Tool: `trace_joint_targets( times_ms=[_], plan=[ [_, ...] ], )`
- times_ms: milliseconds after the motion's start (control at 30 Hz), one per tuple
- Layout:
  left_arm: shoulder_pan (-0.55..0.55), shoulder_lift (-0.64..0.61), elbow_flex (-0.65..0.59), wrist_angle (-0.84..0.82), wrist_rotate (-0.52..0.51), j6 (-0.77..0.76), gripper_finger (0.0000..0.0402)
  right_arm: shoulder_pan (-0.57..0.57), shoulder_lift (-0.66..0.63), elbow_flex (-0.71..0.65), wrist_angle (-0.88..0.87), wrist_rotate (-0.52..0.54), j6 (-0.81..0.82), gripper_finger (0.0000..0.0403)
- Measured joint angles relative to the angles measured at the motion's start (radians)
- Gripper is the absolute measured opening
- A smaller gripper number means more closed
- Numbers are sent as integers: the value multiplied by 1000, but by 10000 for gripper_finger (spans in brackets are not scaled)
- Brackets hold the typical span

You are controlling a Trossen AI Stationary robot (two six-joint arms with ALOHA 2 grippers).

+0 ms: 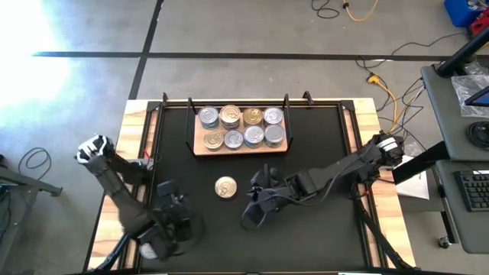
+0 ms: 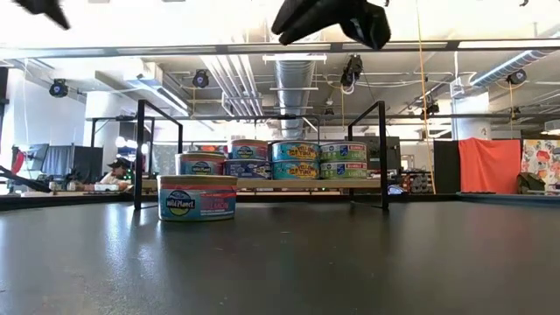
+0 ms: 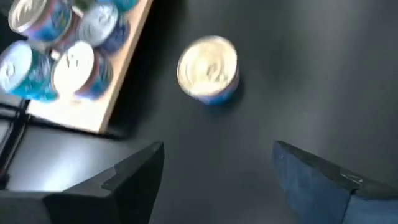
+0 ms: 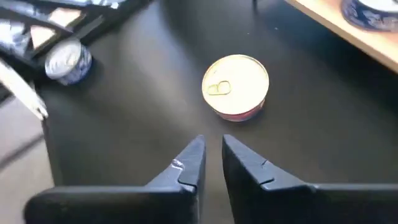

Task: Stack canned seafood by type on shelf
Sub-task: Stack the blue-pink tuna can on top of the other blue-pink tuna can on the shelf

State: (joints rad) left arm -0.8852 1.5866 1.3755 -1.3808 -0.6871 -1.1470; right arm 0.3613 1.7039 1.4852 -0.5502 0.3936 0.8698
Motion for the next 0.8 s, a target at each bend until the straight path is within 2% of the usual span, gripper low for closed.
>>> trace_joint_targets(
  times_ms=[100,167,233,400,467,633,800],
  plan=[
    [-77,-100,-150,31,10,-121,283,-21,0,0,-79,11,154,66],
    [-106,-183,-274,126,20,-171,283,-37,9,-1,-167,11,281,82],
    [-120,-268,-396,264,20,-173,283,-52,18,-4,-268,4,365,99],
    [-110,-396,-604,612,20,-56,283,-63,24,-14,-386,-11,411,137],
    [-99,-406,-629,662,19,-22,283,-65,24,-14,-389,-17,387,150],
    [-86,-407,-615,621,5,-20,283,-74,21,-14,-389,-81,267,173],
    [-85,-405,-603,612,-137,-58,283,-71,23,-27,-391,-136,188,183]
  ],
)
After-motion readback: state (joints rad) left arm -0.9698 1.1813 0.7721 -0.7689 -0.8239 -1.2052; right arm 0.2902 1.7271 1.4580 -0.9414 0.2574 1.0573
